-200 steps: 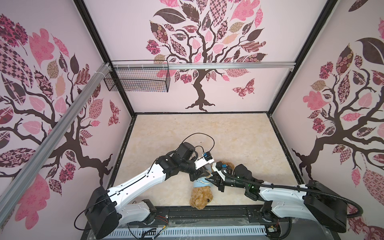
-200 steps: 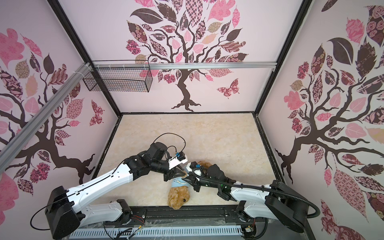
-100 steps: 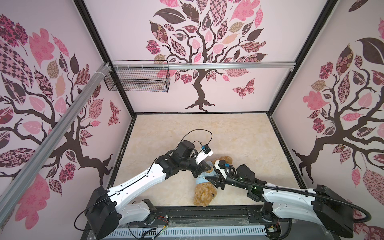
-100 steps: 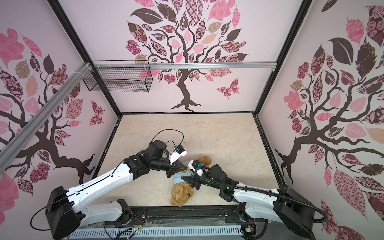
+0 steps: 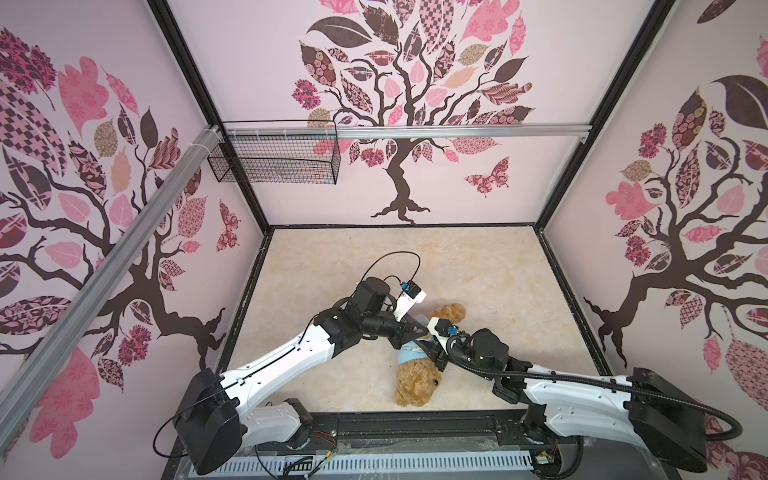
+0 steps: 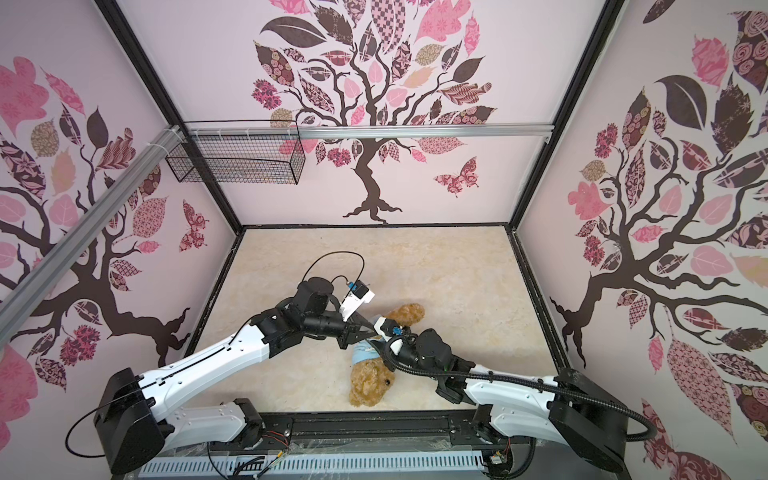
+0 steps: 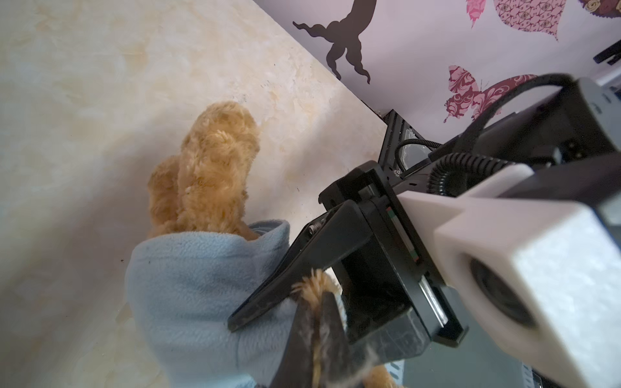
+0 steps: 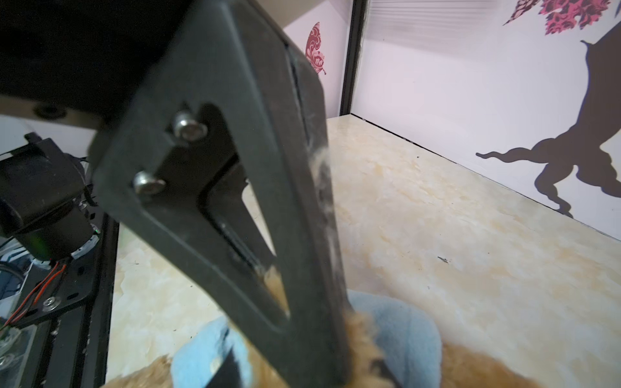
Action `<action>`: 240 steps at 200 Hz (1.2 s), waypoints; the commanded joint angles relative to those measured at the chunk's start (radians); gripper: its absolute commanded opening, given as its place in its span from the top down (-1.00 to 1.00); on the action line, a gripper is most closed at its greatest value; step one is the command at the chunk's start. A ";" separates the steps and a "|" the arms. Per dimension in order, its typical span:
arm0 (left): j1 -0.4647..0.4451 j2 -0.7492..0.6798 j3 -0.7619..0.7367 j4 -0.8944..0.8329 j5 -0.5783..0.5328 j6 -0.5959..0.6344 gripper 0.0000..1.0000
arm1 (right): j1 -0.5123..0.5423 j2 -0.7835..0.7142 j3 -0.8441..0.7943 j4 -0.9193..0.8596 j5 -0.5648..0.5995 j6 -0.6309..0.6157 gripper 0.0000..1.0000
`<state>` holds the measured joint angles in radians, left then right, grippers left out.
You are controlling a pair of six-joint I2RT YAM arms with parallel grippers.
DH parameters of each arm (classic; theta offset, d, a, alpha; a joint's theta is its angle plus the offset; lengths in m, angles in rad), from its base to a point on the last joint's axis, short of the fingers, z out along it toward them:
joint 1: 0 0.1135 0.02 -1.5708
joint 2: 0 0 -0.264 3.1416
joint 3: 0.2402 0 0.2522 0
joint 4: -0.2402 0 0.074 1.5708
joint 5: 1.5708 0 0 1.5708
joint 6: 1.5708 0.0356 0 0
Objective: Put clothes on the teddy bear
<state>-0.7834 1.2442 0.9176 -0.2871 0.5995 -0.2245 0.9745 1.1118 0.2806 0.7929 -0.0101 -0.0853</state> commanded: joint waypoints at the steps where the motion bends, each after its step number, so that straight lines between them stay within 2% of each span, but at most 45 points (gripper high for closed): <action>1: 0.024 -0.029 0.021 0.114 0.124 -0.080 1.00 | -0.005 0.055 -0.063 -0.011 0.110 0.035 0.25; 37: 0.045 -0.043 0.055 0.121 0.158 -0.079 1.00 | -0.005 0.099 -0.116 -0.019 0.136 0.096 0.04; 59: 0.052 -0.037 0.063 0.095 0.155 -0.046 1.00 | -0.005 0.108 -0.120 -0.025 0.130 0.116 0.01; 91: 0.063 -0.012 0.003 0.110 0.143 -0.012 1.00 | -0.005 0.028 -0.059 -0.102 0.107 0.128 -0.07; 140: 0.082 0.012 -0.049 0.193 0.157 -0.072 1.00 | -0.005 -0.036 -0.014 -0.169 0.053 0.085 -0.14; 161: 0.082 0.008 -0.048 0.217 0.158 -0.096 1.00 | -0.005 0.010 -0.016 -0.177 0.039 0.085 -0.08; 188: 0.082 -0.019 -0.005 0.245 0.204 -0.124 1.00 | -0.018 0.139 -0.091 -0.090 0.035 0.156 0.03; 212: 0.085 -0.053 0.006 0.266 0.232 -0.113 1.00 | -0.021 0.251 -0.121 -0.037 0.021 0.238 0.02; 240: 0.112 -0.067 -0.033 0.344 0.255 -0.149 1.00 | -0.021 0.290 -0.085 -0.093 0.030 0.288 -0.03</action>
<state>-0.6918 1.2633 0.8742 -0.2195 0.7143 -0.3336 0.9642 1.3239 0.2409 0.9714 0.0032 0.1284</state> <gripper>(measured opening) 0.048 0.505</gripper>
